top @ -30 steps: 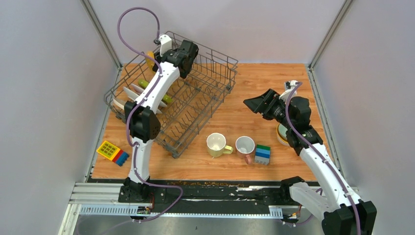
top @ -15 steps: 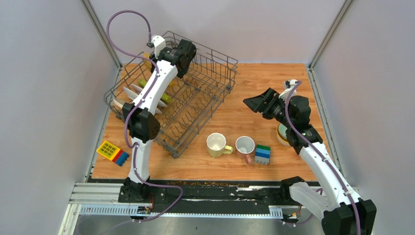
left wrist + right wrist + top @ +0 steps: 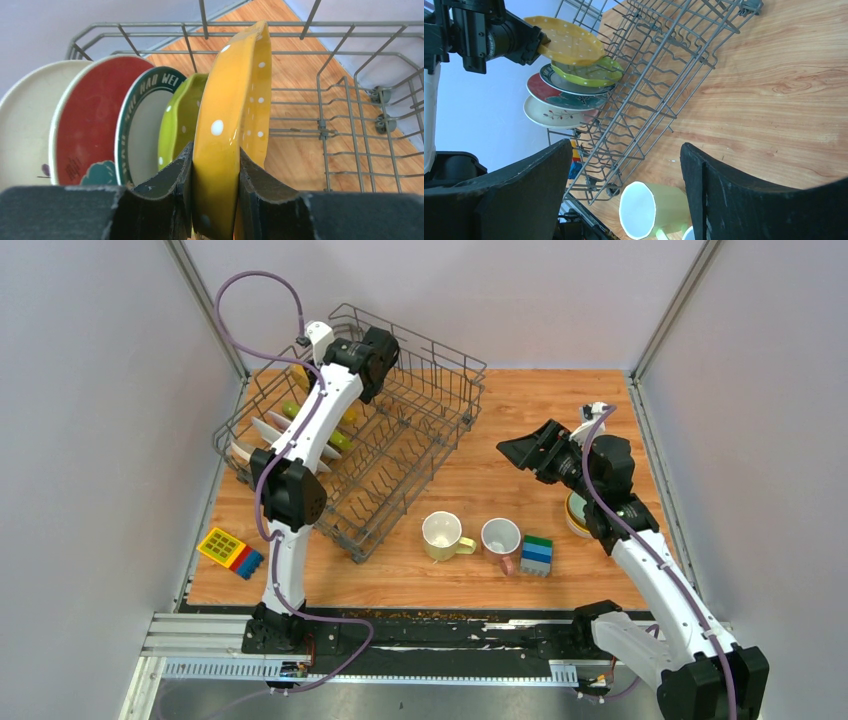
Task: Load the mixed dishes into the dish rack
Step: Insert the plate into the dish rack, then pick up the bowl from the center of the board.
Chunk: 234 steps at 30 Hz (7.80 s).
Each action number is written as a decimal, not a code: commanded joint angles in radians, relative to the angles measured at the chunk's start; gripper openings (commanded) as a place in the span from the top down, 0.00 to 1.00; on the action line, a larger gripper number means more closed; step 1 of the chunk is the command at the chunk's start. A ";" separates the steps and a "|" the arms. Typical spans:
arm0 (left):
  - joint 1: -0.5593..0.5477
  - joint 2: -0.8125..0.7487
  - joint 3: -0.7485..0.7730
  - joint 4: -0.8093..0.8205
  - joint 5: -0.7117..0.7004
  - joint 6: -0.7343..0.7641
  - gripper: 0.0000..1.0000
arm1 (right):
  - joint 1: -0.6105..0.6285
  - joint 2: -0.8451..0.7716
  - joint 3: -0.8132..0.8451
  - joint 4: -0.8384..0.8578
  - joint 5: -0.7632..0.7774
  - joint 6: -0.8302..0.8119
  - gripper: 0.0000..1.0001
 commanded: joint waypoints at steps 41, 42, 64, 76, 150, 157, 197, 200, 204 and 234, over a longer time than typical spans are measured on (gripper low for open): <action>0.056 0.005 -0.092 0.129 0.003 0.159 1.00 | 0.005 0.031 0.051 0.052 -0.014 -0.003 0.20; 0.056 0.008 -0.089 0.123 -0.010 0.165 1.00 | 0.006 0.032 0.051 0.053 -0.014 -0.003 0.20; 0.062 -0.150 -0.088 0.226 0.049 0.181 1.00 | 0.006 0.041 0.063 0.054 -0.006 -0.007 0.20; 0.056 -0.105 0.016 0.093 -0.026 0.211 1.00 | 0.007 0.053 0.067 0.059 -0.006 -0.006 0.20; 0.036 -0.186 -0.244 0.399 0.193 0.404 0.06 | -0.002 0.113 0.107 0.034 -0.074 0.005 0.19; 0.036 -0.371 -0.433 0.679 0.336 0.648 0.00 | -0.012 0.136 0.110 0.014 -0.092 0.023 0.19; 0.036 -1.129 -1.304 1.285 1.416 0.848 0.00 | -0.024 0.035 0.296 -0.706 0.814 -0.138 0.01; 0.036 -1.133 -1.315 1.279 1.418 0.836 0.00 | -0.025 0.003 0.288 -0.746 0.861 -0.105 0.00; 0.036 -1.155 -1.360 1.328 1.433 0.800 0.00 | -0.049 -0.048 0.239 -0.768 0.893 -0.075 0.00; 0.036 -1.198 -1.408 1.302 1.352 0.861 0.00 | -0.411 0.000 -0.021 -0.630 0.664 0.016 0.35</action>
